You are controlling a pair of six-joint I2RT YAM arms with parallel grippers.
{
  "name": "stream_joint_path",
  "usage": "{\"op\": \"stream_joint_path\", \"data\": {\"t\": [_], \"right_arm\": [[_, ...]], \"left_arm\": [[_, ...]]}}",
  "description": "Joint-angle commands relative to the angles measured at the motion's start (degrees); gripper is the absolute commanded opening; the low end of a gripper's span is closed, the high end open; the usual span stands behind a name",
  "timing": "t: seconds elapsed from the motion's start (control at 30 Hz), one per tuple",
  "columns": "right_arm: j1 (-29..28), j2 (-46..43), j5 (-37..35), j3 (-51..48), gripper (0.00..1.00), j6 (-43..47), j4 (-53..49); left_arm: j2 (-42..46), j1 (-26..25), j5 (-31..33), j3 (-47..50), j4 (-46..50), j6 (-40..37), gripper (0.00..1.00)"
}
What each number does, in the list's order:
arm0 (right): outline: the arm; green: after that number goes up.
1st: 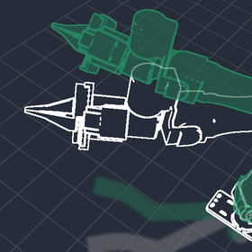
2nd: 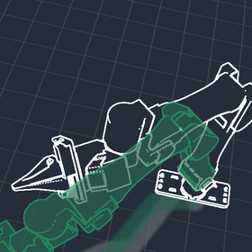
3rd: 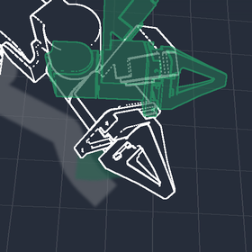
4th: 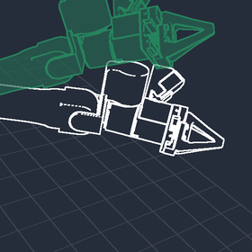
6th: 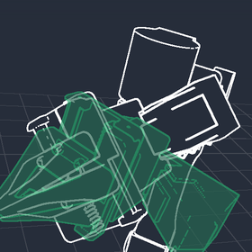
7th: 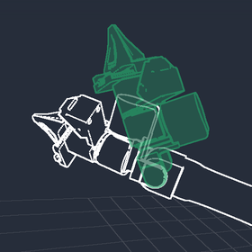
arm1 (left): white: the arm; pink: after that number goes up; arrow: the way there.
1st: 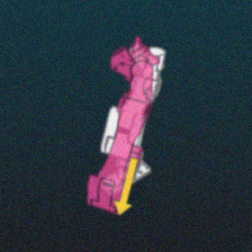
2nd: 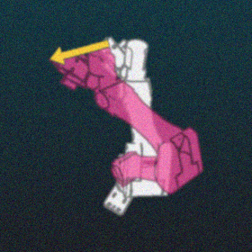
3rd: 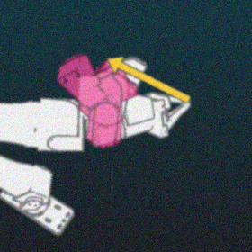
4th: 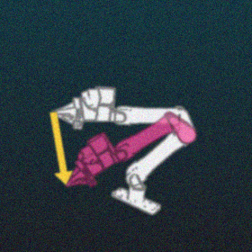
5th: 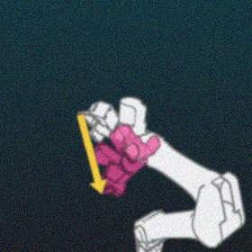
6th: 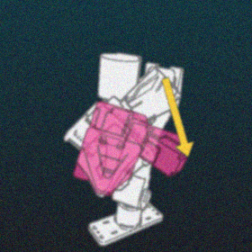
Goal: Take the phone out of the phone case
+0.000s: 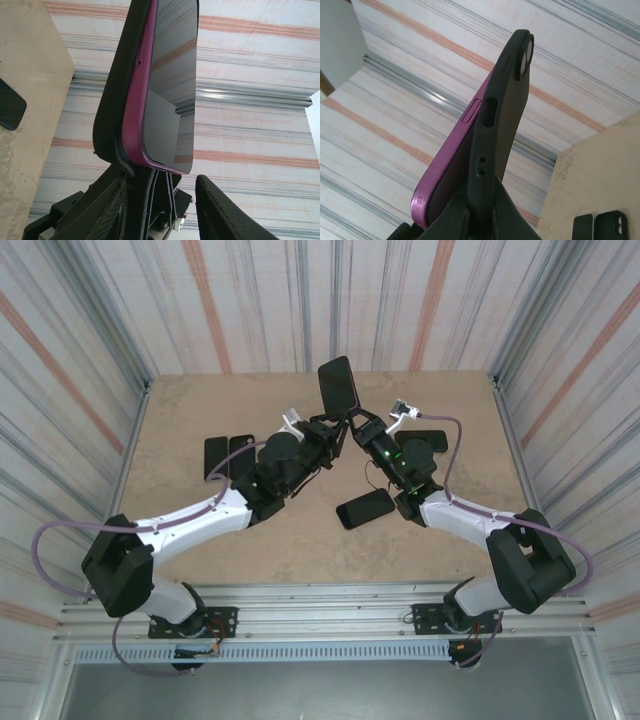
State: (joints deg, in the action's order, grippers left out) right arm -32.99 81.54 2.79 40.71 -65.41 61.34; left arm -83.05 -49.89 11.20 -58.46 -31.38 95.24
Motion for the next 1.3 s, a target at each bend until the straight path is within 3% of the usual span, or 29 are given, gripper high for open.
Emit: {"op": "stream_joint_path", "data": {"t": [0.0,0.87,1.27], "right_arm": [[0.0,-0.2,-0.6,-0.2,0.0,1.2,4.6],[-0.7,-0.3,0.4,-1.3,0.0,2.0,9.0],[-2.6,1.9,-3.2,-2.8,0.0,2.1,14.5]], "left_arm": [[2.3,0.4,1.1,0.4,-1.3,-0.5,0.37],[-1.1,3.8,0.2,0.1,-2.7,1.4,0.36],[-8.9,3.3,2.1,-6.1,-9.1,5.0,0.34]]}}
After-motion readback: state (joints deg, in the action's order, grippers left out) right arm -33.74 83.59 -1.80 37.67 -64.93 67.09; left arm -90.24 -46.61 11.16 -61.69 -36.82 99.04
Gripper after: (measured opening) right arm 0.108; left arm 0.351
